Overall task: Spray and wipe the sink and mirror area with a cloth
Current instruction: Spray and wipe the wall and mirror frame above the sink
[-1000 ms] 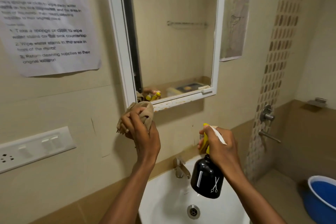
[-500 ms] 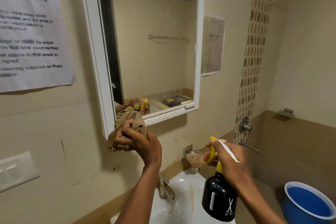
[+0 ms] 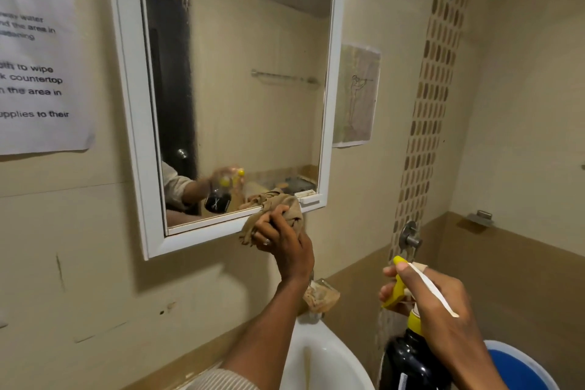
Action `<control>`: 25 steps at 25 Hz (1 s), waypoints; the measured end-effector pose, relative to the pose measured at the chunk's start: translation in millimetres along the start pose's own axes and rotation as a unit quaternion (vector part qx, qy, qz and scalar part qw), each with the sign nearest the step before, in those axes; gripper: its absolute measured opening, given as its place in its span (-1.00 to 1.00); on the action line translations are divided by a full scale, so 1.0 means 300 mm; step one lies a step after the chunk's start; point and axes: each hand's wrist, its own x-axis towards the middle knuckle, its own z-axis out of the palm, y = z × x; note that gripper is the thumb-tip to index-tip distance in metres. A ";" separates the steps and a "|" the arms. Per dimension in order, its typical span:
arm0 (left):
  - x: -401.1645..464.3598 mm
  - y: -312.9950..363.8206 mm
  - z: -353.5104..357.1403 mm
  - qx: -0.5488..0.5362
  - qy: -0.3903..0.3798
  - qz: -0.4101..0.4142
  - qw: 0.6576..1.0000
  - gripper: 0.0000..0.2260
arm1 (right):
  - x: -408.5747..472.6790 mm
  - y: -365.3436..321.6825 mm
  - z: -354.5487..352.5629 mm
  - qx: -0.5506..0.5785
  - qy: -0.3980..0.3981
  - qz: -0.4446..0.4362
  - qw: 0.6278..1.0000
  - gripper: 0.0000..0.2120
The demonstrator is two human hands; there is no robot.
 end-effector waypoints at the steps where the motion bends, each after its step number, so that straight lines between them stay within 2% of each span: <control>1: -0.001 0.009 0.015 0.014 -0.030 0.006 0.999 -0.56 | 0.002 0.006 -0.015 0.004 0.002 -0.002 1.000 -0.72; 2: -0.003 0.016 0.028 0.025 -0.063 0.018 0.998 -0.56 | 0.000 0.004 -0.026 0.015 0.000 -0.003 1.000 -0.73; 3: -0.007 0.022 0.037 0.036 -0.093 0.034 0.994 -0.57 | -0.005 -0.001 -0.034 0.032 -0.005 -0.005 0.999 -0.63; 5: -0.007 0.032 0.041 0.063 -0.156 0.063 0.984 -0.60 | -0.014 -0.016 -0.053 0.050 -0.004 0.005 0.999 -0.25; 7: 0.011 0.012 0.030 0.104 -0.234 0.108 0.961 -0.57 | -0.032 -0.031 -0.068 0.057 0.000 0.004 0.998 -0.13; 9: 0.034 -0.028 -0.008 0.147 -0.310 0.213 0.915 -0.54 | -0.048 -0.039 -0.073 0.066 0.000 -0.012 0.998 -0.24; 10: 0.048 -0.048 -0.033 0.141 -0.341 0.253 0.894 -0.55 | -0.052 -0.037 -0.070 0.069 -0.004 -0.014 0.998 -0.39; 11: 0.060 -0.067 -0.058 0.122 -0.363 0.259 0.887 -0.59 | -0.054 -0.035 -0.060 0.076 -0.011 -0.018 0.997 -0.55; 12: 0.060 -0.074 -0.094 0.101 -0.366 0.235 0.895 -0.65 | -0.053 -0.030 -0.046 0.075 -0.020 -0.020 0.997 -0.64; 14: 0.023 -0.087 -0.167 0.031 -0.308 0.165 0.937 -0.72 | -0.052 -0.022 -0.007 0.066 -0.038 -0.014 0.997 -0.64; 17: -0.057 -0.076 -0.275 -0.054 -0.113 0.104 0.987 -0.64 | -0.045 -0.007 0.064 0.058 -0.068 -0.009 0.996 -0.65; 19: -0.048 -0.072 -0.312 -0.058 0.022 0.047 0.997 -0.65 | -0.028 0.000 0.115 0.061 -0.079 -0.018 0.995 -0.68; 20: -0.029 -0.066 -0.317 -0.049 0.063 0.019 0.997 -0.67 | -0.022 -0.002 0.134 0.064 -0.083 -0.021 0.994 -0.69; 22: 0.007 -0.061 -0.300 -0.017 0.086 -0.012 0.996 -0.70 | -0.016 -0.016 0.159 0.078 -0.092 -0.024 0.992 -0.71; 25: 0.007 -0.068 -0.213 0.025 0.023 -0.005 0.999 -0.66 | 0.005 -0.030 0.152 0.090 -0.091 -0.021 0.992 -0.72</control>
